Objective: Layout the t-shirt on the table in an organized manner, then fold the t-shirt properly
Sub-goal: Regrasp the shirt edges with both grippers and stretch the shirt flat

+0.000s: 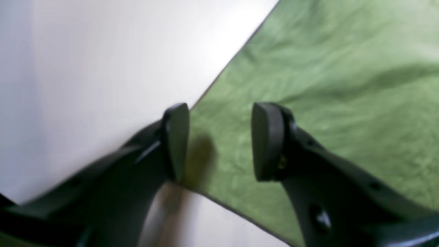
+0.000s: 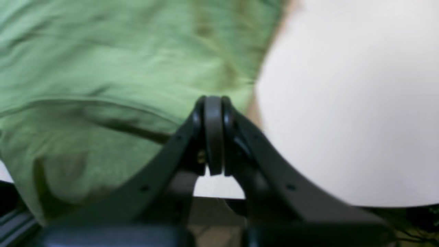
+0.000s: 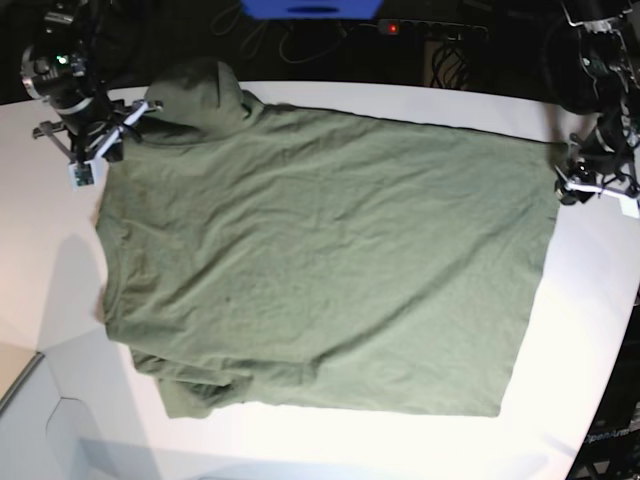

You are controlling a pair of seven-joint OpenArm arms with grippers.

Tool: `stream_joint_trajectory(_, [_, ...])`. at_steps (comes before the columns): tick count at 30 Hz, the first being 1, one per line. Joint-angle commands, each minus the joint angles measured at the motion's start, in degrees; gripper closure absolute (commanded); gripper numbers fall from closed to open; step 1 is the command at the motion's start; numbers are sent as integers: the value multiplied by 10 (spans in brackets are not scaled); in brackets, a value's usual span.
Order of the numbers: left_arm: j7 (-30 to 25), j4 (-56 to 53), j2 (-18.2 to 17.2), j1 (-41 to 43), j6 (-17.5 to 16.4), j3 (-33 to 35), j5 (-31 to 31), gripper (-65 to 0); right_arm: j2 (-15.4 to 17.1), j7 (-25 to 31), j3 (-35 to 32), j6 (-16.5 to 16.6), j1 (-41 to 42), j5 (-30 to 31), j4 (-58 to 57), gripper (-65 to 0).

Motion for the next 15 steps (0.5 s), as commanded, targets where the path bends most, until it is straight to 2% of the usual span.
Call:
stream_joint_trajectory(1, [-4,23,-9,-1,0,-4,-6,-297,6,18,-5,-1,14,5,7,0])
stream_joint_trajectory(6, [-10,85,-7,16,0,-5,-6,-297,8,18,-51,-1,52,5,-19,0])
stream_joint_trajectory(9, [-11,86,-6,-5,0,-2,-6,-297,8,18,-77,-1,87,5,-60,0])
stream_joint_trajectory(12, [-10,40,20,-45,0,-2,-1,-297,8,18,-81,-1,113,5,-110,0])
stream_joint_trajectory(15, [-5,-10,30,-69,0,-1,-1,-297,8,21,-81,-1,117,5,-151,0])
